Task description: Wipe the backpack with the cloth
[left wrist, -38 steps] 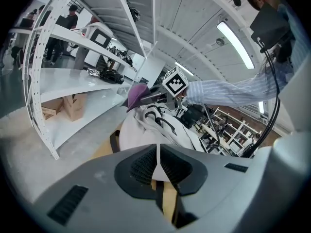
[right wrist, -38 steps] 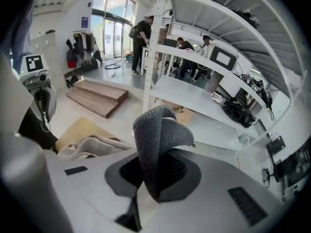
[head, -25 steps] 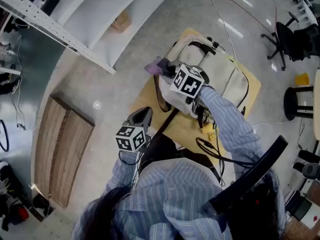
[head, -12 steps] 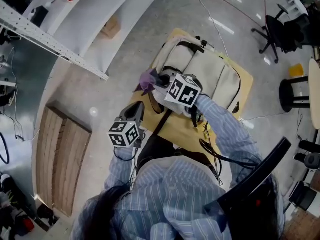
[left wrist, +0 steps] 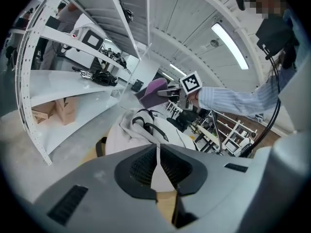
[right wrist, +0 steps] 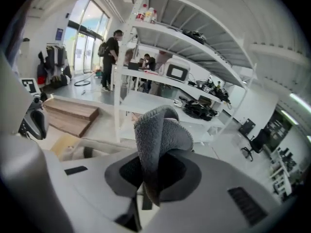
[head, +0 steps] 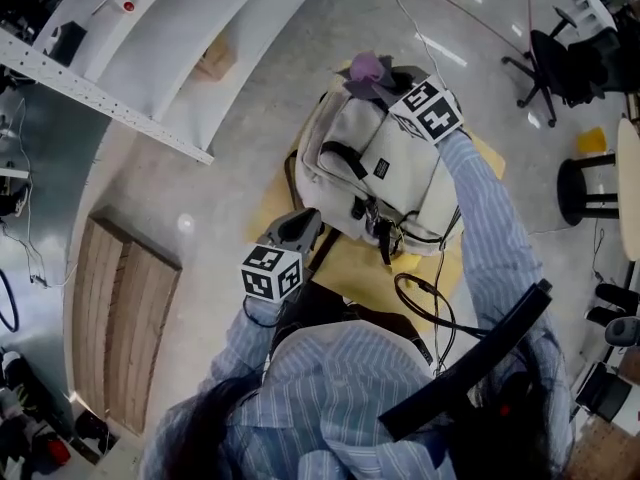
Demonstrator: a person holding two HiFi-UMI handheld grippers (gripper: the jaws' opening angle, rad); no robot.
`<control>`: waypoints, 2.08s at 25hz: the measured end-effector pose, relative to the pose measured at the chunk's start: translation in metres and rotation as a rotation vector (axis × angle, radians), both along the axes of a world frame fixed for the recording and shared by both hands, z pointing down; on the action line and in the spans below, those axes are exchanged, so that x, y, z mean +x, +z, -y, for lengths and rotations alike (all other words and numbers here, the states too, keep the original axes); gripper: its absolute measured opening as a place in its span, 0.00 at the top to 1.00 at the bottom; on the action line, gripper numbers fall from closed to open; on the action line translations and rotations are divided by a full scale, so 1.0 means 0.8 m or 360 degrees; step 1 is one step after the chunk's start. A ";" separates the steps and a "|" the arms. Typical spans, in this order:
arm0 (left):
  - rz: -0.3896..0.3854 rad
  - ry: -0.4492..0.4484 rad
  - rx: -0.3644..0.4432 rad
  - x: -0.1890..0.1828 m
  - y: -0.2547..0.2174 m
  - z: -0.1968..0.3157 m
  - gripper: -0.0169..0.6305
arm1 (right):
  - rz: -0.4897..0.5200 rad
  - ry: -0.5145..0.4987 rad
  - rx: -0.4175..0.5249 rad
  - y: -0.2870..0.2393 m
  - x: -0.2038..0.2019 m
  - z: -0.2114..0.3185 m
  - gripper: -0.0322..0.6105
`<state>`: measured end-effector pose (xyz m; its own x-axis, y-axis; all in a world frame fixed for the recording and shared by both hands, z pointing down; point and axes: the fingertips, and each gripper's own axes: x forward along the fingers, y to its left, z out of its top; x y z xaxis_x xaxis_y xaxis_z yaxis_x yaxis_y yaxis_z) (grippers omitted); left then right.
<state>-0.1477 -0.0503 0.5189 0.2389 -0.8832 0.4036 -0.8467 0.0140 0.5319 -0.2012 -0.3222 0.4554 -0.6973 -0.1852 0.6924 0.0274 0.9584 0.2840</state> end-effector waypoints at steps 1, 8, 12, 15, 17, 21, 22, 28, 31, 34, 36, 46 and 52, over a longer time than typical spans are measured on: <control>-0.0005 0.0012 -0.0005 0.003 0.001 0.000 0.94 | -0.0007 0.0062 0.0036 -0.002 0.005 0.027 0.89; -0.0012 0.0024 -0.0051 0.005 0.012 -0.006 0.94 | -0.0062 0.0392 0.0160 0.008 0.038 0.137 0.89; 0.0003 -0.0024 -0.0072 -0.011 0.019 -0.012 0.94 | -0.0124 0.0340 0.0115 0.037 0.034 0.116 0.89; 0.0010 -0.0062 -0.0069 -0.022 0.017 -0.014 0.94 | -0.0162 0.0248 0.0095 0.054 0.028 0.085 0.89; 0.0014 -0.0082 -0.0064 -0.027 0.016 -0.016 0.94 | -0.0169 0.0192 0.0075 0.061 0.024 0.061 0.89; 0.0013 -0.0102 -0.0062 -0.031 0.017 -0.018 0.94 | -0.0157 0.0106 0.0027 0.070 0.019 0.008 0.89; 0.0012 -0.0100 -0.0061 -0.030 0.017 -0.018 0.94 | -0.0152 0.0090 0.0012 0.073 0.020 -0.006 0.89; 0.0007 -0.0033 -0.0039 -0.011 0.013 -0.009 0.94 | -0.0088 -0.0020 -0.0042 0.074 0.034 -0.084 0.89; 0.0014 0.0015 -0.0021 0.000 0.008 -0.003 0.94 | -0.0060 -0.0103 -0.0129 0.073 0.043 -0.133 0.89; 0.0020 0.0059 -0.0006 0.012 0.004 0.000 0.94 | -0.0056 -0.0159 -0.0178 0.072 0.057 -0.180 0.89; 0.0022 0.0082 -0.0002 0.018 0.002 0.000 0.94 | -0.0041 -0.0177 -0.0216 0.072 0.067 -0.207 0.89; 0.0004 0.0199 -0.0015 0.043 0.008 -0.005 0.94 | -0.0059 -0.0212 -0.0384 0.079 0.120 -0.296 0.89; 0.0006 0.0245 0.0002 0.051 0.004 0.005 0.94 | 0.0044 -0.0022 -0.0336 0.045 0.133 -0.235 0.89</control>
